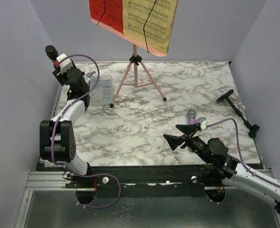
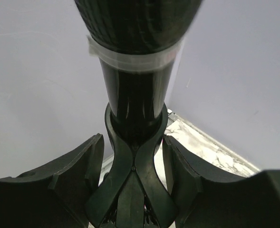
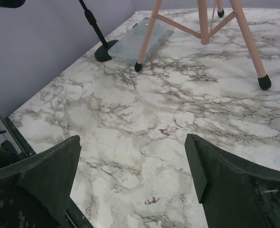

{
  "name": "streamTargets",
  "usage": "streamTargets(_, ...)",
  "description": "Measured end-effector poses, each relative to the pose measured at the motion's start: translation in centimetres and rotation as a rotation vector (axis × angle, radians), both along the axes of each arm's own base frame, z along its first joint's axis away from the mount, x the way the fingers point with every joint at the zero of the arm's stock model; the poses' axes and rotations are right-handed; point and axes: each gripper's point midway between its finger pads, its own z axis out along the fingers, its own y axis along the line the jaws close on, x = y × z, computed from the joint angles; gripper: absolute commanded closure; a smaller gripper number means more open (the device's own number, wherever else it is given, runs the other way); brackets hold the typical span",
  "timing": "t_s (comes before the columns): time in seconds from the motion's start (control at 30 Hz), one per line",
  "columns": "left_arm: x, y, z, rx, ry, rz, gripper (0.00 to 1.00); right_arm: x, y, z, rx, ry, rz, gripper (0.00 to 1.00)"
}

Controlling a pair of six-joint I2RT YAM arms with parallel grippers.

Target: Set up the instrument practice props

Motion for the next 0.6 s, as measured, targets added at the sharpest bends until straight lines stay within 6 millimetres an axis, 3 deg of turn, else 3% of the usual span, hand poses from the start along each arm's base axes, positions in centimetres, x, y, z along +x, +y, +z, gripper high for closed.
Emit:
streamTargets(0.07, 0.0, 0.0, -0.1, 0.001, 0.0, -0.002, 0.2, 0.0, -0.1, 0.2, 0.008, -0.005, 0.0, 0.02)
streamTargets(0.2, -0.1, -0.1, 0.8, -0.004, -0.037, -0.006, 0.02, -0.2, -0.1, 0.9, 0.023, -0.015, 0.006, 0.03)
streamTargets(0.43, -2.6, -0.4, 3.2, -0.078, -0.076, -0.019, 0.01, -0.1, 0.1, 4.0, 0.063, -0.043, 0.012, 0.0)
streamTargets(0.6, -7.1, -3.2, 4.4, -0.331, -0.151, -0.163, 0.01, 0.6, 0.5, 3.9, 0.033, -0.012, -0.013, 0.0)
